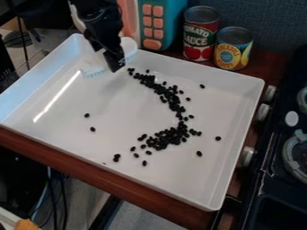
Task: Sweep into pile
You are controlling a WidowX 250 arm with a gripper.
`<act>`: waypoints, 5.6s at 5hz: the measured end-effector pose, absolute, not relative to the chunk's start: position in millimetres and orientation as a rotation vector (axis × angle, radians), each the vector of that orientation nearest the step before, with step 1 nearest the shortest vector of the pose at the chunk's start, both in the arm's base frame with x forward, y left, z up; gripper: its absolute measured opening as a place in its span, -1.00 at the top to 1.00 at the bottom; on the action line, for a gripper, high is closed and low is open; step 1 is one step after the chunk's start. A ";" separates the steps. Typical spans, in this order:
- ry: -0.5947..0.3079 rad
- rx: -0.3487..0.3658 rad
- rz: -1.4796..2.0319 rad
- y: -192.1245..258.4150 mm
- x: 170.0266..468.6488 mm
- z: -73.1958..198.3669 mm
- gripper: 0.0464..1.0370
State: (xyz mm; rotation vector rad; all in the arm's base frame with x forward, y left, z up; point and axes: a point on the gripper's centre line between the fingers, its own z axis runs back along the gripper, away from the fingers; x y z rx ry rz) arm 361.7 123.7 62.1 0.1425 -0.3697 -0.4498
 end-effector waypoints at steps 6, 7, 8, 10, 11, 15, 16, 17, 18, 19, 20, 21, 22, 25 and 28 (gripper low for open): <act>-0.256 0.178 -0.470 128.6 390.5 31.1 -0.42; -0.258 0.176 -0.496 115.4 390.5 25.0 -0.42; -0.263 0.172 -0.512 105.4 387.7 22.5 -0.42; -0.276 0.132 -0.551 78.2 376.2 22.2 -0.42; -0.279 0.121 -0.575 65.8 367.8 23.0 -0.42; -0.313 0.077 -0.668 18.4 349.6 23.1 -0.42; -0.325 0.061 -0.675 9.6 341.4 22.7 -0.42; -0.337 0.045 -0.690 -2.9 331.3 23.0 -0.42; -0.359 0.039 -0.694 -13.6 324.9 19.9 -0.42; -0.372 0.027 -0.723 -16.4 325.3 20.6 -0.42; -0.414 0.014 -0.784 -18.0 327.5 21.1 -0.42; -0.505 -0.128 -1.007 -3.5 339.0 52.4 -0.42; -0.627 -0.083 -1.255 28.4 367.5 97.0 -0.42; -0.569 -0.041 -1.620 43.9 388.4 77.7 -0.42; -0.556 0.014 -1.620 37.1 392.7 38.9 -0.42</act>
